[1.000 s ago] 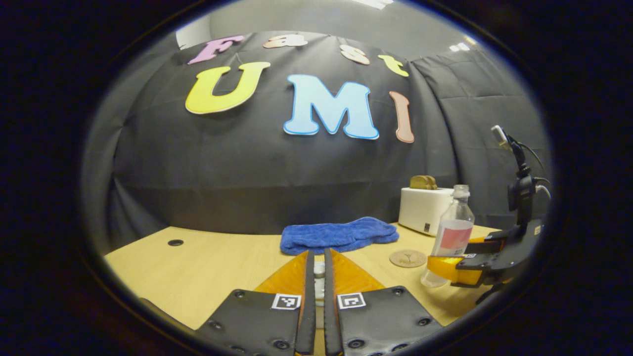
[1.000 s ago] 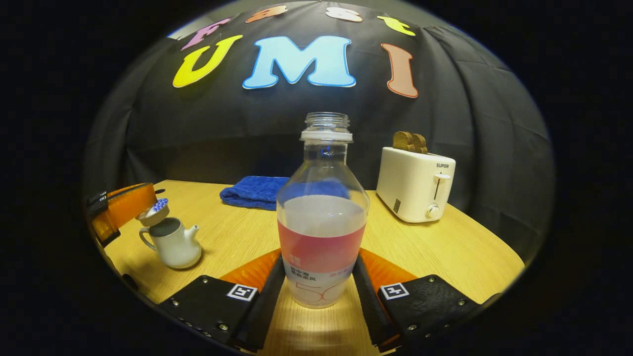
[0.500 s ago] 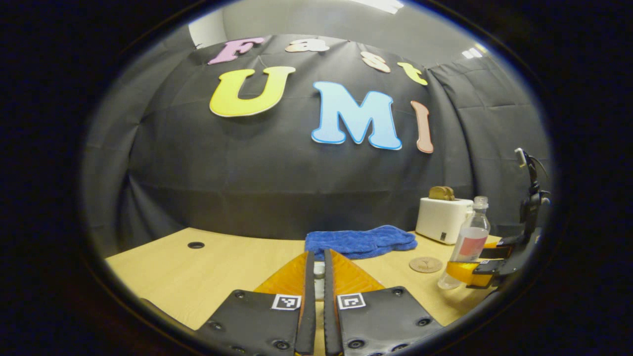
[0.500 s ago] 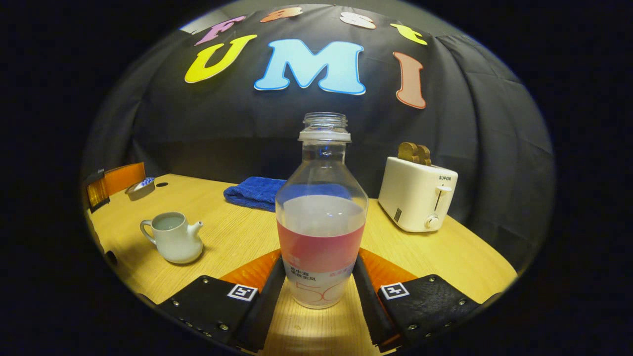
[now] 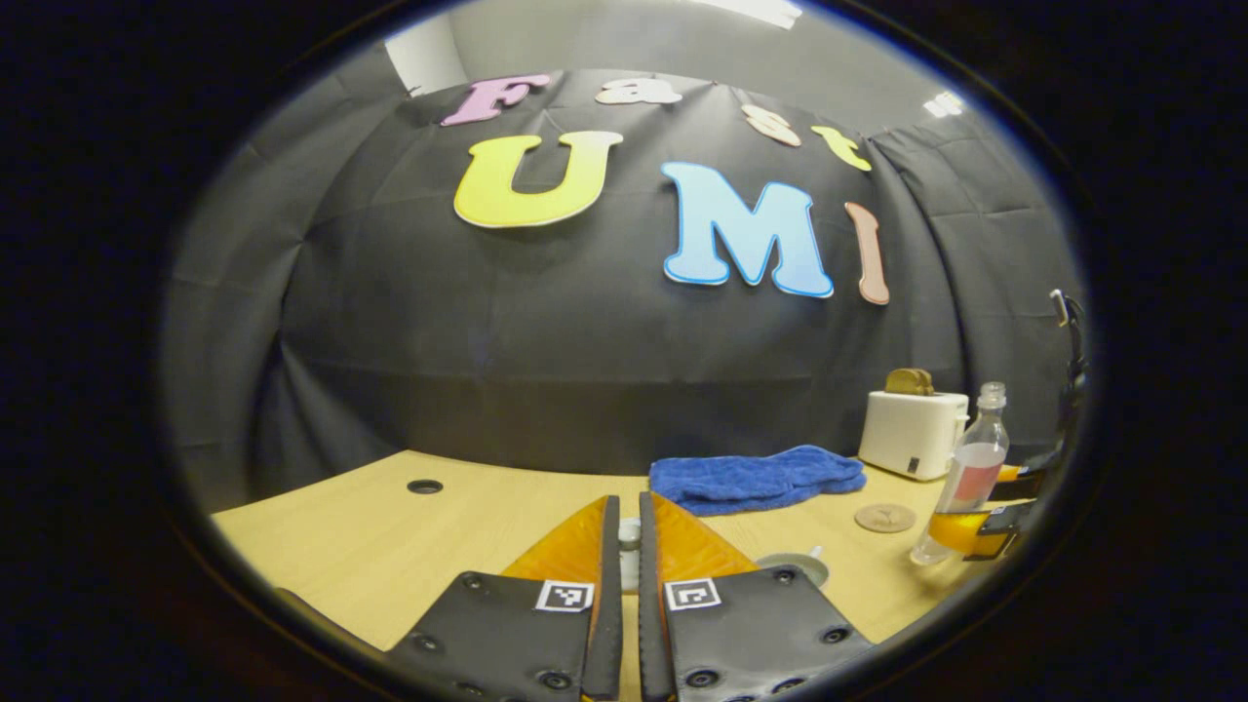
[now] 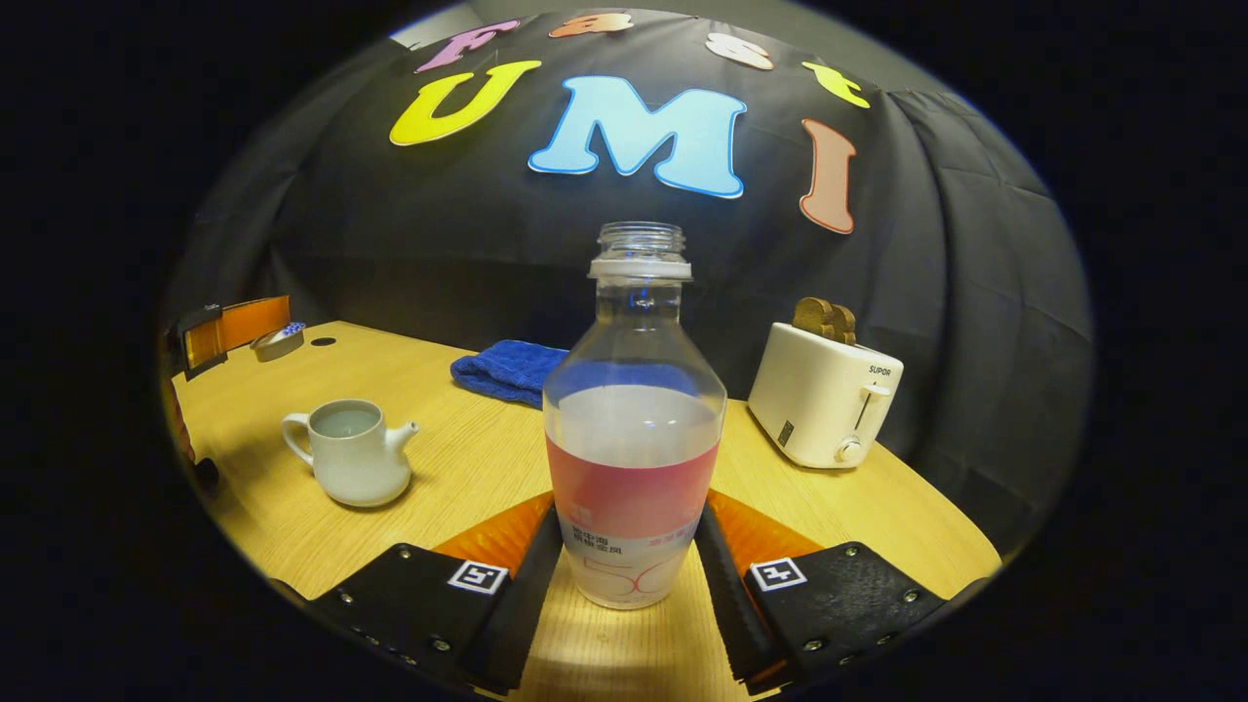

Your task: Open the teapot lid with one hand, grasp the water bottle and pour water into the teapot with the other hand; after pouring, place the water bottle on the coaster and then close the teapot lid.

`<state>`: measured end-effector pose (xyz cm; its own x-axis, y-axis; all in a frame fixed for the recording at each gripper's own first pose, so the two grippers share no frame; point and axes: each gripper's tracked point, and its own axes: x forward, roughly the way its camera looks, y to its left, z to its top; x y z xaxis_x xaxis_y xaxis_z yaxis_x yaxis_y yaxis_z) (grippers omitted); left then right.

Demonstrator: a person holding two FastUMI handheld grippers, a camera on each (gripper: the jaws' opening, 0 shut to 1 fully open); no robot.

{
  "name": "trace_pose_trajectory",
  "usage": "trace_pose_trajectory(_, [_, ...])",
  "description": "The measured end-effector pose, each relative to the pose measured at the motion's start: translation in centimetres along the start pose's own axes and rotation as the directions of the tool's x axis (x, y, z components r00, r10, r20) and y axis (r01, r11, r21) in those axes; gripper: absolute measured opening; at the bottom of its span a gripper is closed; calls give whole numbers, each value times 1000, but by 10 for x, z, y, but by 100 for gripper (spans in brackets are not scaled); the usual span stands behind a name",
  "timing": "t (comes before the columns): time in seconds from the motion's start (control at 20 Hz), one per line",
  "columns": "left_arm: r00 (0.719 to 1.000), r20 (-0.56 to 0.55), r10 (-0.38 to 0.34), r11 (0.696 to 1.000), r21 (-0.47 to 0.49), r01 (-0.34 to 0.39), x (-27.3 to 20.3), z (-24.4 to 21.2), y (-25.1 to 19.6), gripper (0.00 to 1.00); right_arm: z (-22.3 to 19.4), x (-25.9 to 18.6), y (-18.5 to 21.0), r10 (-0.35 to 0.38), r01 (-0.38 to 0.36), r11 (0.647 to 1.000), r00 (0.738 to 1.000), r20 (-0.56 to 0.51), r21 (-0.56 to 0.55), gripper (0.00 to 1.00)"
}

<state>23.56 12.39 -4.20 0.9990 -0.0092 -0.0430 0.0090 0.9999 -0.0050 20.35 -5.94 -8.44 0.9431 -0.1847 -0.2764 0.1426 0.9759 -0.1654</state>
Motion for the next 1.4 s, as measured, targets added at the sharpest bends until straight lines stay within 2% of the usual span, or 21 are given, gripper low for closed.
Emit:
trace_pose_trajectory(0.05, [1000, -7, -5, 1000, -4, 5, 1, -3, -1, 16, 0, -1, -3, -16, 16, 1000, 1000, -2, -21, 76])
trace_pose_trajectory(0.2, [1000, -25, -14, 1000, -9, 14, 4, -11, -2, 16, 4, 1, -7, -64, 63, 991, 998, -3, -119, 75])
trace_pose_trajectory(0.4, [1000, -21, -9, 1000, -21, 9, 6, -11, 0, 16, 8, 4, 5, -32, 26, 978, 999, -23, -208, 76])
trace_pose_trajectory(0.55, [1000, -23, 5, 999, -32, -6, 7, -14, 8, 16, 9, 5, 8, -27, 10, 951, 998, -51, -309, 76])
trace_pose_trajectory(0.6, [1000, -23, 12, 999, -38, -13, 7, -13, 11, 13, 11, 5, 9, -27, 6, 938, 998, -55, -347, 75])
trace_pose_trajectory(0.65, [1000, -19, 18, 999, -47, -19, 6, -13, 14, 16, 11, 5, 9, -30, 5, 925, 998, -59, -381, 75])
trace_pose_trajectory(1.0, [999, -22, 28, 993, -117, -30, 8, -17, 27, 17, 18, 13, 27, -43, 7, 820, 998, -50, -573, 76])
trace_pose_trajectory(1.25, [999, -9, 46, 991, -126, -46, 7, -14, 37, 16, 26, 20, 33, -82, 47, 696, 997, -14, -717, 75])
trace_pose_trajectory(1.3, [999, -10, 46, 990, -133, -47, 8, -16, 38, 12, 26, 22, 32, -87, 50, 675, 996, -13, -736, 75])
trace_pose_trajectory(1.4, [999, -20, 45, 988, -145, -48, 9, -20, 40, 12, 26, 24, 32, -95, 52, 639, 995, -11, -767, 75])
